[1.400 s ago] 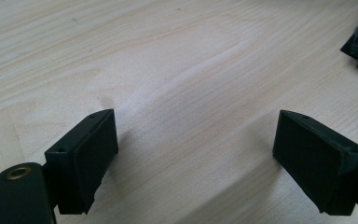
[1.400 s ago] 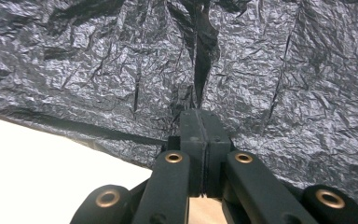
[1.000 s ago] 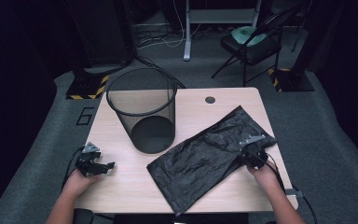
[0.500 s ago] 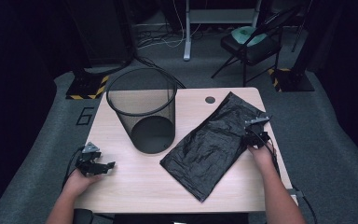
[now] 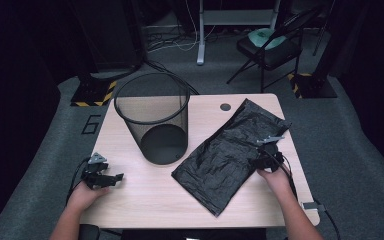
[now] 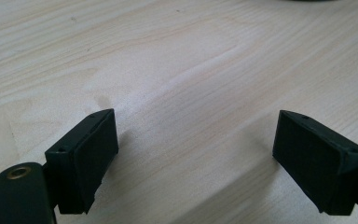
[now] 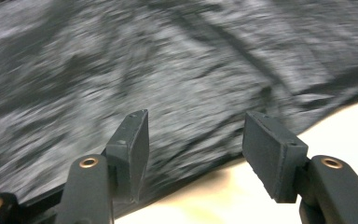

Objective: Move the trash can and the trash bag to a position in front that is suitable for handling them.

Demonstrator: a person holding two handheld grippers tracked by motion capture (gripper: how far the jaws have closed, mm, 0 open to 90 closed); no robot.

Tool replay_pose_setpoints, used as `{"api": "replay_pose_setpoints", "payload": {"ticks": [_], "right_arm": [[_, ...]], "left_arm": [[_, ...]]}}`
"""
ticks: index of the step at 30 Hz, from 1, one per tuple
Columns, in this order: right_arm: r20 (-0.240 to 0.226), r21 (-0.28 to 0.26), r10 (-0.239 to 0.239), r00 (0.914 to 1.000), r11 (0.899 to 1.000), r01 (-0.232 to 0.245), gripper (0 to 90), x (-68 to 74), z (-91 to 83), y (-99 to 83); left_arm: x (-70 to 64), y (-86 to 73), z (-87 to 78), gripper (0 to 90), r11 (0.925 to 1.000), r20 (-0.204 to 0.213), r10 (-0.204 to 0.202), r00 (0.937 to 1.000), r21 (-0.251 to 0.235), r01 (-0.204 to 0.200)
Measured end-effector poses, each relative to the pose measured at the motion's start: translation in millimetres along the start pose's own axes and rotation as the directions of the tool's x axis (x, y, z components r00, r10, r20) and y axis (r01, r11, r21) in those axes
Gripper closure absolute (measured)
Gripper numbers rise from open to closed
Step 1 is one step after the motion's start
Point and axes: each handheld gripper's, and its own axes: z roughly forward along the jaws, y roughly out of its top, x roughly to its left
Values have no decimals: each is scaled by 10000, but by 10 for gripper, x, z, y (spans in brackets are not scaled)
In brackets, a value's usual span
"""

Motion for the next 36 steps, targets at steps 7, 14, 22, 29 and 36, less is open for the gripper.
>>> {"api": "replay_pose_setpoints", "payload": {"ticks": [7, 14, 22, 29, 36], "right_arm": [[-35, 75, -1255, 9921, 9921, 1255, 403, 308, -107, -64], [-126, 313, -1056, 9943, 9939, 1060, 406, 267, -50, -189], [-176, 259, -1009, 9947, 9945, 1013, 401, 250, -61, -200], [-212, 383, -1119, 9935, 9929, 1126, 401, 279, -33, -206], [-248, 537, -1103, 9936, 9923, 1115, 401, 268, 7, -224]], "left_arm": [[-25, -5, -9, 135, 9989, 599, 472, 9971, -52, -470], [0, 72, -39, 304, 9997, 877, 17, 9961, 238, -38], [-11, 335, -219, 318, 9989, 1231, -454, 9914, -24, 461], [3, 732, -496, 311, 9989, 1055, -62, 9944, -447, 110], [-16, 1203, -839, 309, 9940, 975, 323, 9947, -1070, -218]]}}
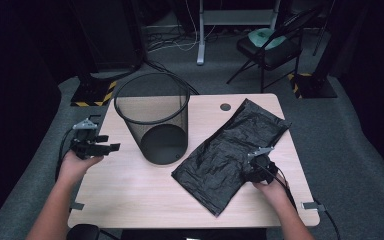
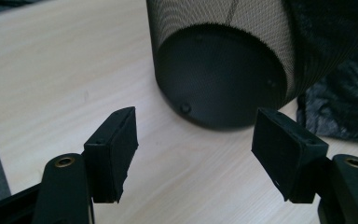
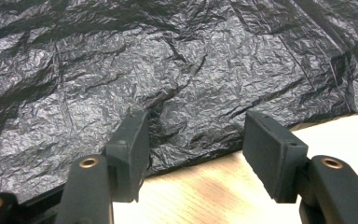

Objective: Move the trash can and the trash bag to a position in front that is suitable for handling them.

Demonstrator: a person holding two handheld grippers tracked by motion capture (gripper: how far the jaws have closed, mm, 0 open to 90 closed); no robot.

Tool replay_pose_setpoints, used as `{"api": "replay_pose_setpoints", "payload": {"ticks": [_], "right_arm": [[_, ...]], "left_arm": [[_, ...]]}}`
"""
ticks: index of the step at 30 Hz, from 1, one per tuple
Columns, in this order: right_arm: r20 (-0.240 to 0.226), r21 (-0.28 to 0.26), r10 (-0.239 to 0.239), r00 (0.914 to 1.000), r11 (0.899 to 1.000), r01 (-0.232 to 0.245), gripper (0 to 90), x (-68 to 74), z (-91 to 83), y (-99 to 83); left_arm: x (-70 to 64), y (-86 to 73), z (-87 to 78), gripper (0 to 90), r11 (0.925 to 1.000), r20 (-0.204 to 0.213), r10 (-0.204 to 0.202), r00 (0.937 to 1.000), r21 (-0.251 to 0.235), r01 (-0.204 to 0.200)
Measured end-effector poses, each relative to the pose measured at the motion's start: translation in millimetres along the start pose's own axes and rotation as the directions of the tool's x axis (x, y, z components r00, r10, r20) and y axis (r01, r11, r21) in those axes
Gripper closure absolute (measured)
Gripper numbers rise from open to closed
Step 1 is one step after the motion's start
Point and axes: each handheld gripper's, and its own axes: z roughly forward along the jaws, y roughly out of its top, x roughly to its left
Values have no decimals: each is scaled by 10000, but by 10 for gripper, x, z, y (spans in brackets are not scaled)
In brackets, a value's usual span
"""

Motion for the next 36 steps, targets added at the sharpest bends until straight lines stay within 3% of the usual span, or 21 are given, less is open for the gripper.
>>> {"api": "replay_pose_setpoints", "payload": {"ticks": [7, 13, 18, 26, 31, 36], "right_arm": [[-22, -1, 76, 10000, 10000, -76, 401, -27, 6, -14], [-54, 48, 79, 10000, 10000, -79, 401, -20, 16, -17], [-86, 84, -5, 10000, 10000, 6, 400, -19, 24, -17], [-90, 86, 43, 10000, 10000, -42, 400, -37, 25, -26], [-85, 108, 66, 9999, 9999, -65, 398, -42, 25, -28], [-32, 46, 92, 10000, 9999, -92, 394, -53, 15, -30]], "left_arm": [[-72, 457, -244, 327, 9985, 203, 523, 9984, -187, -519], [-98, 745, -442, 302, 9957, 54, 864, 9962, -330, -862], [-80, 952, -537, 293, 9961, 344, 726, 9968, -523, -708], [13, 1162, -481, 287, 9953, 773, 105, 9969, -971, -30], [42, 1197, -330, 300, 9956, 308, 63, 9995, -938, -34], [53, 1233, -189, 303, 9973, 314, 23, 9995, -729, 0]]}}
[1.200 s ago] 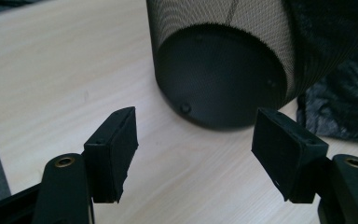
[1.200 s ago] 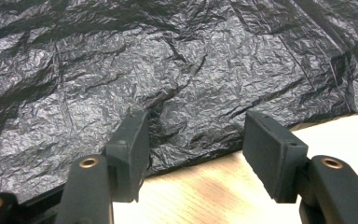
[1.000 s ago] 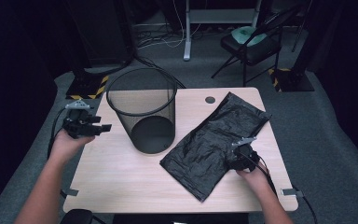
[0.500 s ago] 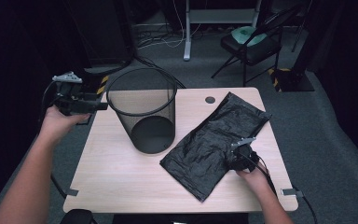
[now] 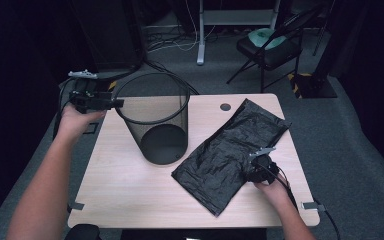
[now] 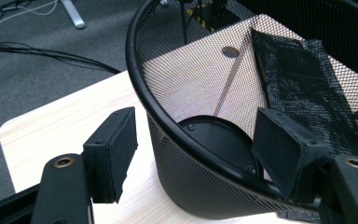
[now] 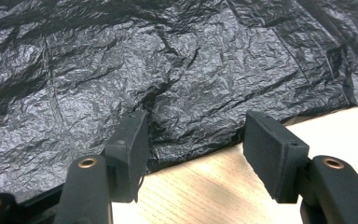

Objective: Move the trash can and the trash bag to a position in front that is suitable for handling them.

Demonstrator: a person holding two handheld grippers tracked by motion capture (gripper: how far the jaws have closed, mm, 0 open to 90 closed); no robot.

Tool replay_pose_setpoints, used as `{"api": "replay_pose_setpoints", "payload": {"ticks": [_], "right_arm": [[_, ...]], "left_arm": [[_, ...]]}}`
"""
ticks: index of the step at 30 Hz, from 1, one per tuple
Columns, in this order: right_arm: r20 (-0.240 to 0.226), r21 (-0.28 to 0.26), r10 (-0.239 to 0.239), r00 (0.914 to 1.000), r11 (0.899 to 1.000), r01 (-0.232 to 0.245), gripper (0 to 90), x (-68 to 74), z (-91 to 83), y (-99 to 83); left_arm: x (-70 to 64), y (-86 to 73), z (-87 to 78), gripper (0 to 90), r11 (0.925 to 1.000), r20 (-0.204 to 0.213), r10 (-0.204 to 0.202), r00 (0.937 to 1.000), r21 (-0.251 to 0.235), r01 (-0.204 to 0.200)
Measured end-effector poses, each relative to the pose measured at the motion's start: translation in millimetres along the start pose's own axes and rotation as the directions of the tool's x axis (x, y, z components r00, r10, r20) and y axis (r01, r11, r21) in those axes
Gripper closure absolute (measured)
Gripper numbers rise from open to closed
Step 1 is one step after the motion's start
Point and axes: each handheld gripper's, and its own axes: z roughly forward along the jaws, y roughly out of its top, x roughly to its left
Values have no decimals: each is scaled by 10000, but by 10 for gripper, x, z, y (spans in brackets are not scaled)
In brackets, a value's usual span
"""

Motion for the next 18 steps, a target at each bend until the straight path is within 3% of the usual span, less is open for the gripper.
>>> {"api": "replay_pose_setpoints", "payload": {"ticks": [5, 8, 13, 18], "right_arm": [[7, -11, 180, 9998, 9998, -180, 393, -24, -3, -7], [-8, -22, 180, 9998, 9998, -180, 393, -42, -7, -12], [41, -51, 268, 9996, 9996, -268, 392, -72, -10, -20], [38, -27, 287, 9996, 9996, -287, 390, -90, -16, -21]], "left_arm": [[5, -9, 110, 330, 9992, -65, 161, 9998, 372, -158], [42, -47, 137, 351, 9998, 416, -165, 9990, 151, 159], [42, -72, 143, 357, 9993, 670, -346, 9972, 163, 336], [6, -113, 136, 358, 9998, 937, -167, 9955, 139, 154]]}}
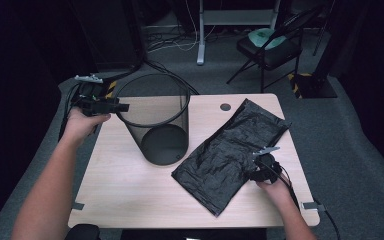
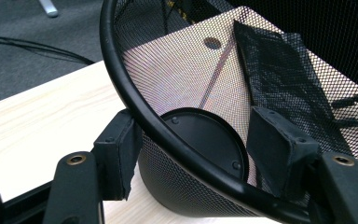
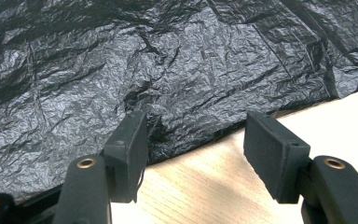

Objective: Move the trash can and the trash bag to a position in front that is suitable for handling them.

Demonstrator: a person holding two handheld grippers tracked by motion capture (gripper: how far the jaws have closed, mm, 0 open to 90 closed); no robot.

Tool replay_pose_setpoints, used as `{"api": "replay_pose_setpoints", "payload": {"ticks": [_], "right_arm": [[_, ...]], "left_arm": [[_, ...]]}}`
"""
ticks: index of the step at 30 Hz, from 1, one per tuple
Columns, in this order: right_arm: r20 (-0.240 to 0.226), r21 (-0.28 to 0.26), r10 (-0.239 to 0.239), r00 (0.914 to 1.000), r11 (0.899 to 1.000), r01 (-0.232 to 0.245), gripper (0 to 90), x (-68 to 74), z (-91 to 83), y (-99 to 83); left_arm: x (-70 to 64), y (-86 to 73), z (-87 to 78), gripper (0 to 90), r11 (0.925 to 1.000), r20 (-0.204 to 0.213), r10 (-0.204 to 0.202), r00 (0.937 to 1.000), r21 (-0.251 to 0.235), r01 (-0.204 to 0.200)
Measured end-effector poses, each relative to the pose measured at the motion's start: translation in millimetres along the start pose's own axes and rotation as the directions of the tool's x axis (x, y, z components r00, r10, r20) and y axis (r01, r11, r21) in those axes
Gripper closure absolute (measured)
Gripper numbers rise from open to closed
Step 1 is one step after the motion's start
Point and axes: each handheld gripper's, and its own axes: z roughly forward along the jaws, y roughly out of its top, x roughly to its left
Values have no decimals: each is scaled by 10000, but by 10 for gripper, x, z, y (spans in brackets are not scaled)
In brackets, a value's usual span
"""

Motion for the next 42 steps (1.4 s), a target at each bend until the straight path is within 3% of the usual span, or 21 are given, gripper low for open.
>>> {"api": "replay_pose_setpoints", "payload": {"ticks": [10, 22, 28, 35, 42], "right_arm": [[-6, -63, 20, 10000, 10000, -20, 388, -5, -4, -1], [59, -38, 327, 9994, 9995, -327, 387, -60, -7, -6], [216, 132, 589, 9980, 9982, -592, 387, -106, 0, -28], [328, 154, 744, 9967, 9971, -750, 385, -162, 8, -47], [110, 86, 382, 9992, 9992, -383, 543, -149, 10, -23]], "left_arm": [[-220, -31, 15, 365, 9983, 612, 516, 9968, 238, -532], [-577, -130, -9, 366, 9926, 1248, 1125, 9858, 313, -1173], [-749, -194, -5, 367, 9868, 1118, 1546, 9816, 302, -1589], [-874, -243, -4, 359, 9885, 1418, 1477, 9788, 116, -1509], [-942, -297, -7, 352, 9922, 1520, 1245, 9805, -132, -1240]]}}
